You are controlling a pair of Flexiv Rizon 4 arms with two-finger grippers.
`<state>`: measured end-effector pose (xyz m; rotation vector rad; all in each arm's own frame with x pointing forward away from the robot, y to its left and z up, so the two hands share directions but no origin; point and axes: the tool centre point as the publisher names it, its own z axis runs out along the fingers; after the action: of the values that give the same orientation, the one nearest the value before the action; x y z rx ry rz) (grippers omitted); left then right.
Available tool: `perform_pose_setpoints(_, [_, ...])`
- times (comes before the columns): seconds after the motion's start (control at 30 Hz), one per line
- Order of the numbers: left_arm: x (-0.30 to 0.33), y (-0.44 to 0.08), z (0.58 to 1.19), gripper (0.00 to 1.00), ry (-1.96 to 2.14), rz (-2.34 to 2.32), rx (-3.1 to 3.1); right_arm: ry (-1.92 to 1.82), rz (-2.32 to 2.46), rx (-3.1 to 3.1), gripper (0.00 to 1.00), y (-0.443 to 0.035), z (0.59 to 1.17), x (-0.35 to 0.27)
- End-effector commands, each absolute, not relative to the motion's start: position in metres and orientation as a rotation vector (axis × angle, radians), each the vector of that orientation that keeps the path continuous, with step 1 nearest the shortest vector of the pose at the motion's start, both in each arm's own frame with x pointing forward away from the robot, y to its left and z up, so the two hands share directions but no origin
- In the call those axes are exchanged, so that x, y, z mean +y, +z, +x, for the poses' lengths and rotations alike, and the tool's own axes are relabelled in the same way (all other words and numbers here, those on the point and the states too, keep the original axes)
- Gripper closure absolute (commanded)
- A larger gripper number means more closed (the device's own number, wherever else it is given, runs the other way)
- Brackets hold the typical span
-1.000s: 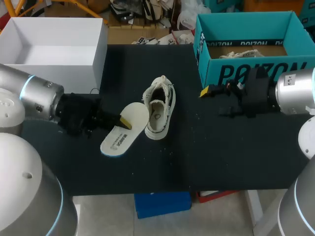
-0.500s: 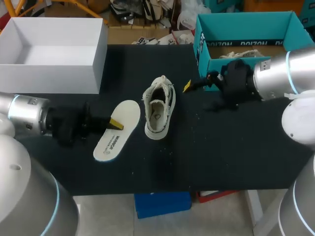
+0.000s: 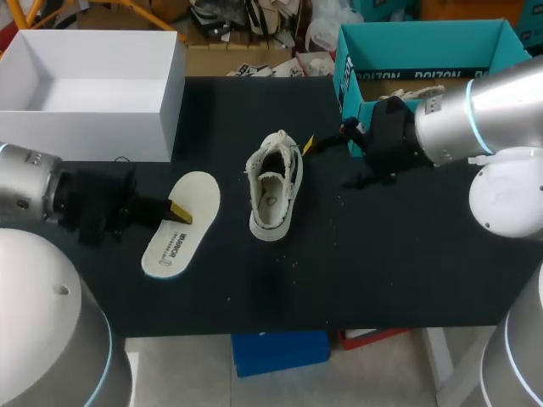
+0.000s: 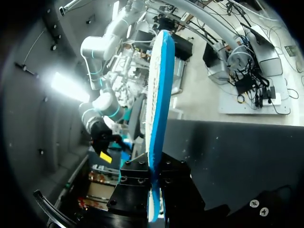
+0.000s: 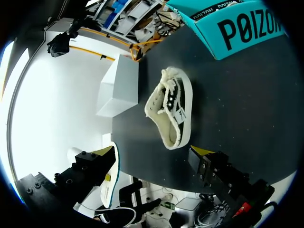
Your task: Take the shoe out of the shoebox, open the shoe tongue, remove and reinsert the insole, then place the shoe into the shoebox
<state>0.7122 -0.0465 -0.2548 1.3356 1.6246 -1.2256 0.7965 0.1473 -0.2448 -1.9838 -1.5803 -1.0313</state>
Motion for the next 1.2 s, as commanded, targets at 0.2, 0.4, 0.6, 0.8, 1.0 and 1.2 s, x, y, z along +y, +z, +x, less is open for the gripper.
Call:
perform_pose_setpoints(0.2, [-0.031, -0.248, 0.697, 1.00, -1.192, 1.348, 1.668, -1.031, -1.986, -1.580, 0.00, -0.245, 0.797, 0.149])
perform_pose_setpoints(0.4, [-0.031, -0.248, 0.697, 1.00, -1.192, 1.348, 1.668, -1.031, -1.986, -1.580, 0.00, -0.245, 0.797, 0.149])
perform_pose_setpoints(0.6, [-0.031, -0.248, 0.697, 1.00, -1.192, 1.348, 1.668, -0.979, -1.960, -1.606, 0.00, -0.248, 0.796, 0.171])
perform_pose_setpoints(0.8, [-0.031, -0.248, 0.697, 1.00, -1.192, 1.348, 1.668, -0.892, -2.107, -1.356, 0.00, -0.263, 0.790, 0.204])
perform_pose_setpoints(1.0, [-0.031, -0.248, 0.697, 1.00, -1.192, 1.348, 1.668, -0.858, -2.072, -1.269, 0.00, -0.268, 0.794, 0.230])
perform_pose_setpoints(1.2, [-0.031, -0.248, 0.697, 1.00, -1.192, 1.348, 1.668, -0.858, -2.072, -1.269, 0.00, -0.268, 0.794, 0.230])
